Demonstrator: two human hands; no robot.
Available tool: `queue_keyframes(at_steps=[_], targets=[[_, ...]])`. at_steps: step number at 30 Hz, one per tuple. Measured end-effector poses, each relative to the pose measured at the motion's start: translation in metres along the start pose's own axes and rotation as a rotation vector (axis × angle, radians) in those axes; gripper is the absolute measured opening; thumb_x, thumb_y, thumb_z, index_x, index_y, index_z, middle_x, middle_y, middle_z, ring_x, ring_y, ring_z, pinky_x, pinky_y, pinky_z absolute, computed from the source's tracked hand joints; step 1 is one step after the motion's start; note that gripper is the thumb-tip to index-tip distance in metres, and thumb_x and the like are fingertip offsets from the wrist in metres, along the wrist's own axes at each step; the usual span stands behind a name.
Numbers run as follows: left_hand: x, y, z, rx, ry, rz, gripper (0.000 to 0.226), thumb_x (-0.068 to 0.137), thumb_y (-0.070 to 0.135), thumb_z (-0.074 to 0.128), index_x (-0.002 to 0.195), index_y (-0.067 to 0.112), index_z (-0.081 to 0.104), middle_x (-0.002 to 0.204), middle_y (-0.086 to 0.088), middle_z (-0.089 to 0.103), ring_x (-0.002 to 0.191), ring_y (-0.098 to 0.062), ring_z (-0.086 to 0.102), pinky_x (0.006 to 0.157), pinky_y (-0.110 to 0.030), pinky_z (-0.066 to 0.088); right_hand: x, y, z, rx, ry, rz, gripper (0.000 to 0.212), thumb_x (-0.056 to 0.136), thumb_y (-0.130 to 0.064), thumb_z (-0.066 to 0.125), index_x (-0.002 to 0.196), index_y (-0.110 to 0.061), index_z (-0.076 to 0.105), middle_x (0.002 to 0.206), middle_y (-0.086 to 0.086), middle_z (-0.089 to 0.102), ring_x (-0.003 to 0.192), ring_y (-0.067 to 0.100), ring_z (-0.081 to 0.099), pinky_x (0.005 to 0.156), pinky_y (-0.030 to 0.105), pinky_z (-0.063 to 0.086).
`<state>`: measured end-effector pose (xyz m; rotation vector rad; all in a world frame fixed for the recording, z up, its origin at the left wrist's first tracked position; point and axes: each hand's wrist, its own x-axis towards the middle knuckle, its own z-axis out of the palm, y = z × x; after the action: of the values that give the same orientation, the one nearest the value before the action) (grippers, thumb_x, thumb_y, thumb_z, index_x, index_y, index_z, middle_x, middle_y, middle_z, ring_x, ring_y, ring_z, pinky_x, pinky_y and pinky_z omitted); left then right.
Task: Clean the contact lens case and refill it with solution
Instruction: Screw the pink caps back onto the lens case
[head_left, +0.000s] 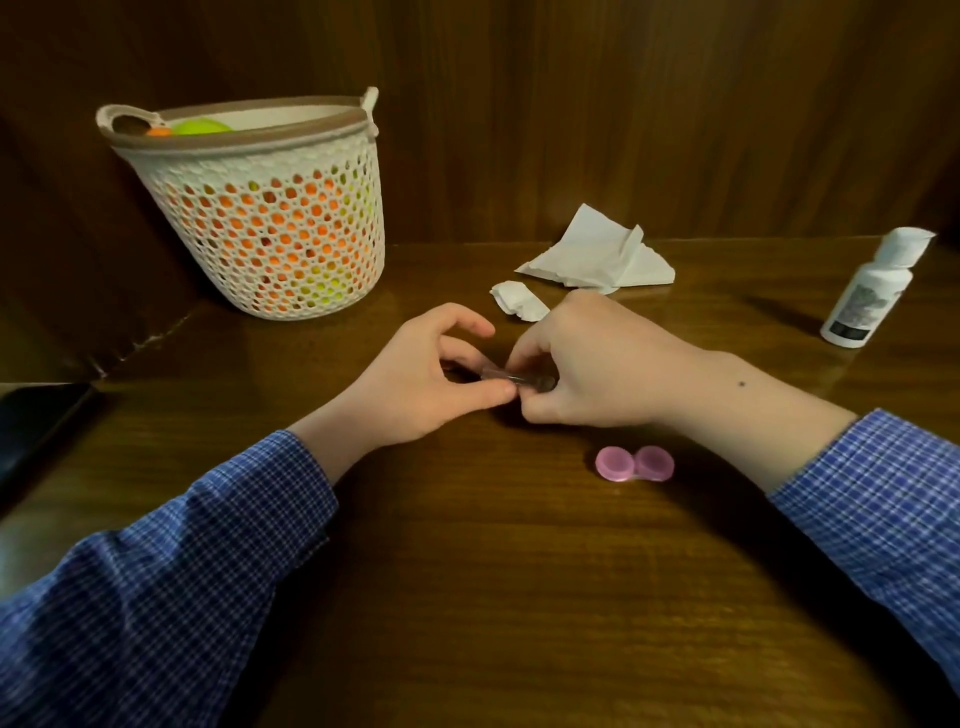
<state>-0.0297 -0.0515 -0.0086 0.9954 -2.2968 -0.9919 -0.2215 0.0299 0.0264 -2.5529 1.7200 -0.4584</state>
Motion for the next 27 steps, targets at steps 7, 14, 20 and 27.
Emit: queue_keyframes(at_steps=[7, 14, 20, 27], targets=[[0.001, 0.001, -0.003, -0.019, -0.02, -0.07, 0.052, 0.076, 0.036, 0.088, 0.118, 0.03, 0.057, 0.1, 0.012, 0.079, 0.098, 0.0, 0.072, 0.085, -0.02, 0.05, -0.002, -0.009, 0.003, -0.031, 0.035, 0.006, 0.017, 0.088, -0.033, 0.072, 0.098, -0.024, 0.081, 0.074, -0.006, 0.073, 0.063, 0.006, 0.065, 0.057, 0.015, 0.049], [0.002, 0.0, -0.004, -0.013, -0.031, -0.085, 0.048, 0.074, 0.033, 0.089, 0.113, 0.025, 0.062, 0.103, 0.006, 0.078, 0.1, -0.007, 0.073, 0.092, -0.028, 0.055, -0.001, -0.012, 0.003, -0.053, 0.046, -0.006, 0.017, 0.089, -0.033, 0.071, 0.098, -0.023, 0.081, 0.073, -0.005, 0.072, 0.061, 0.006, 0.063, 0.053, 0.011, 0.038], [0.002, -0.001, -0.004, -0.011, -0.033, -0.086, 0.051, 0.072, 0.035, 0.09, 0.114, 0.022, 0.064, 0.103, 0.006, 0.078, 0.099, -0.007, 0.073, 0.09, -0.027, 0.055, -0.003, -0.013, 0.006, -0.066, 0.089, -0.004, 0.015, 0.088, -0.031, 0.071, 0.095, -0.023, 0.081, 0.07, -0.006, 0.07, 0.058, 0.004, 0.059, 0.052, 0.011, 0.033], [0.003, -0.001, -0.005, -0.019, -0.072, -0.069, 0.06, 0.074, 0.033, 0.09, 0.125, 0.025, 0.061, 0.1, 0.015, 0.079, 0.101, 0.004, 0.07, 0.088, -0.018, 0.043, -0.001, 0.004, -0.007, 0.089, -0.029, 0.015, 0.017, 0.085, -0.032, 0.076, 0.1, -0.029, 0.082, 0.086, -0.015, 0.077, 0.077, 0.0, 0.07, 0.07, 0.017, 0.06]])
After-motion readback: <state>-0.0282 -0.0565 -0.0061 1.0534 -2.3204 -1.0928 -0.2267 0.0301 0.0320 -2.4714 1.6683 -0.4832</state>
